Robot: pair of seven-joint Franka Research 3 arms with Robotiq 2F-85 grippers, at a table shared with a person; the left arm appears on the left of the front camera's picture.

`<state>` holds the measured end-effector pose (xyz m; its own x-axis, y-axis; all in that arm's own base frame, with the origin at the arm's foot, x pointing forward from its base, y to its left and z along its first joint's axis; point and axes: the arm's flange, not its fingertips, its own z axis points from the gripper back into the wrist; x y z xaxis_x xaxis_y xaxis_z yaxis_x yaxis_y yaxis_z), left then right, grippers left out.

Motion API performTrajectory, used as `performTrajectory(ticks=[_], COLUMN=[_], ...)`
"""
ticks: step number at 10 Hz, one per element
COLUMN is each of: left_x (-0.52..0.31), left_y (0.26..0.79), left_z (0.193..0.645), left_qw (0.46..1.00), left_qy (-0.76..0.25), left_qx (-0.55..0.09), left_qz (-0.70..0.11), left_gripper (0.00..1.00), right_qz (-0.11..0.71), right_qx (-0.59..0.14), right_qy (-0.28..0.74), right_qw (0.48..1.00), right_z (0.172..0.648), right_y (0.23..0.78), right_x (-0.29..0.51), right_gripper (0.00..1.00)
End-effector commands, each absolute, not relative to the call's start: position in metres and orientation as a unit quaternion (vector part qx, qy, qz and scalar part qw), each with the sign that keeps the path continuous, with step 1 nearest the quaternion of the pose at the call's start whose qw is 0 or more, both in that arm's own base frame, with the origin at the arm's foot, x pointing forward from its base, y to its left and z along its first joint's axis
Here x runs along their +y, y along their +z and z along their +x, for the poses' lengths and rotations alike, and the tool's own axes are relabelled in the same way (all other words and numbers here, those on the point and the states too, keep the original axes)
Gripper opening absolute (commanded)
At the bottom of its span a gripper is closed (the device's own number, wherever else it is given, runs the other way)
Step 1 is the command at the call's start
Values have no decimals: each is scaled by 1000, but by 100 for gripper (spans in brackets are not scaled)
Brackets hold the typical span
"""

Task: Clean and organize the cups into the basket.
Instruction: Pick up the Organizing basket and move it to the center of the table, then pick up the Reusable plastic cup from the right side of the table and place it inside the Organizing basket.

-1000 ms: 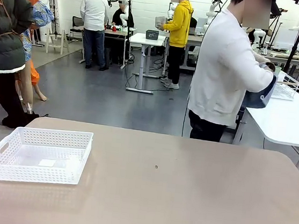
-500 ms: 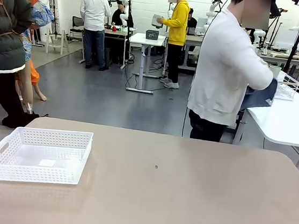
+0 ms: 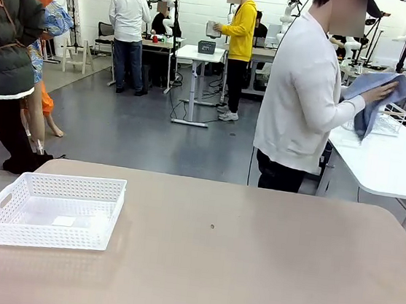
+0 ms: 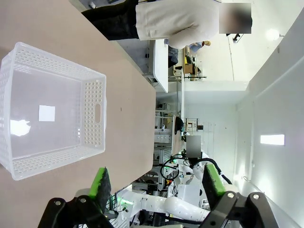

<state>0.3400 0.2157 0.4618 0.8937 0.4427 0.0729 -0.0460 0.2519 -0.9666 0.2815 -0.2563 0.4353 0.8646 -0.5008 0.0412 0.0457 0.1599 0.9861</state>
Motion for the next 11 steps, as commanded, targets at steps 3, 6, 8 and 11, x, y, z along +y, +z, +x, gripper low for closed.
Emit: performTrajectory(ticks=[3, 6, 8, 11], left_x=[217, 217, 217, 217], left_y=[463, 463, 463, 463], left_z=[341, 341, 341, 341], left_qw=[770, 770, 770, 770], left_qy=[151, 151, 151, 151], left_qx=[-172, -172, -172, -172], left_qz=[-596, -596, -596, -596], left_gripper=[100, 100, 100, 100], right_qz=[622, 622, 622, 622], right_qx=[-187, -187, -187, -187], right_qy=[-185, -185, -185, -185], right_qw=[738, 738, 738, 738], right_z=[282, 282, 282, 282], right_y=[436, 436, 436, 436], right_x=[-258, -258, -258, -258], right_gripper=[100, 100, 100, 100])
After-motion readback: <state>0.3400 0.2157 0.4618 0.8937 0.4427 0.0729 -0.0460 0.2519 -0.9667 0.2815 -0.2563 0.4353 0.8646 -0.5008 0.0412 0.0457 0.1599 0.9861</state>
